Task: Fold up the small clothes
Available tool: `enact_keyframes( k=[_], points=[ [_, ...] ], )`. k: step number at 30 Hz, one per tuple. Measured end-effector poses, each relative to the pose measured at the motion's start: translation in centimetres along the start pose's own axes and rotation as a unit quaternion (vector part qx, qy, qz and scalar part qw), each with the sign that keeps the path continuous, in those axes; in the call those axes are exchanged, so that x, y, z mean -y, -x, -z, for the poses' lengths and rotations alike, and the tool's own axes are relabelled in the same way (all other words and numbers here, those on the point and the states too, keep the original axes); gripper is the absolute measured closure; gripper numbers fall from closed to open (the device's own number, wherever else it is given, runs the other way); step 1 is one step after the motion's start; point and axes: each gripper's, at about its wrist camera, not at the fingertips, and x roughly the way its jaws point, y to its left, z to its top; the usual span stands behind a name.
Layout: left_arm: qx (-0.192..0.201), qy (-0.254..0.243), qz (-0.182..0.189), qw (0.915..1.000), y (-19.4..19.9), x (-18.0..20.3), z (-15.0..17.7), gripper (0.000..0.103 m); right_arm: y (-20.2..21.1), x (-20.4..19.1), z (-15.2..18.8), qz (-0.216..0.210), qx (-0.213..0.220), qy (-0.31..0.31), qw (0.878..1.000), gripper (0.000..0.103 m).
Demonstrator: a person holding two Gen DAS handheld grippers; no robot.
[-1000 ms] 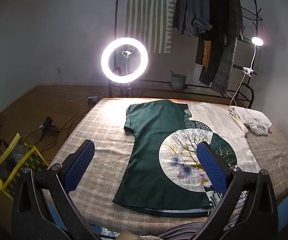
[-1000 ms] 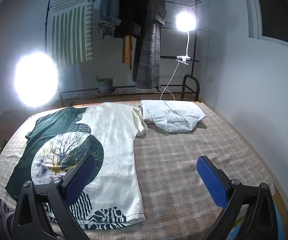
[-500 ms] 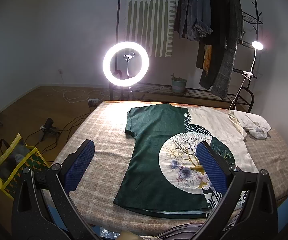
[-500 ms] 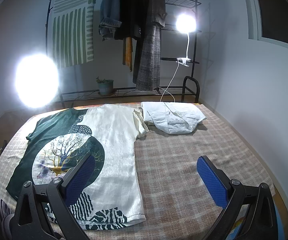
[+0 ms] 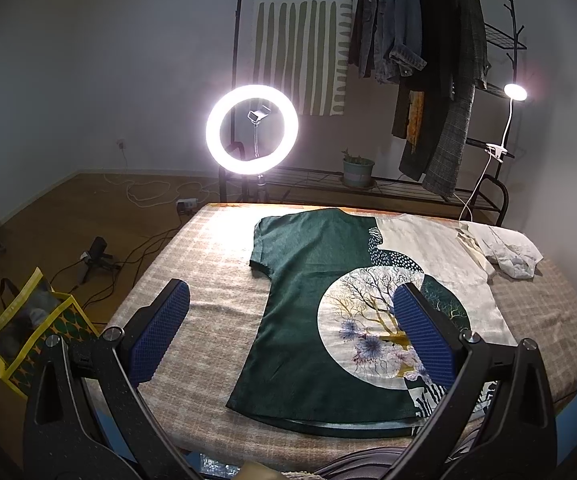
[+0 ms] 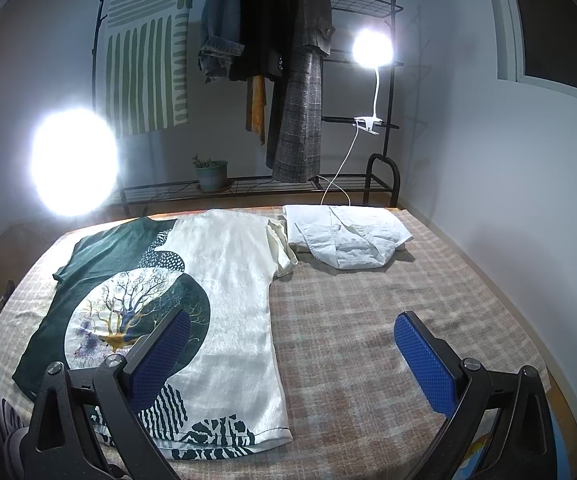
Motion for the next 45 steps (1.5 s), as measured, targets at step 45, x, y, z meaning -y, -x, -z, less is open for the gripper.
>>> enact_keyframes(
  k=[45],
  points=[
    [0.000, -0.002, -0.008, 1.0000, 0.0, -0.1, -0.6, 0.000, -0.2, -1.2, -0.4, 0.000, 0.001, 0.010, 1.000, 0.000]
  ],
)
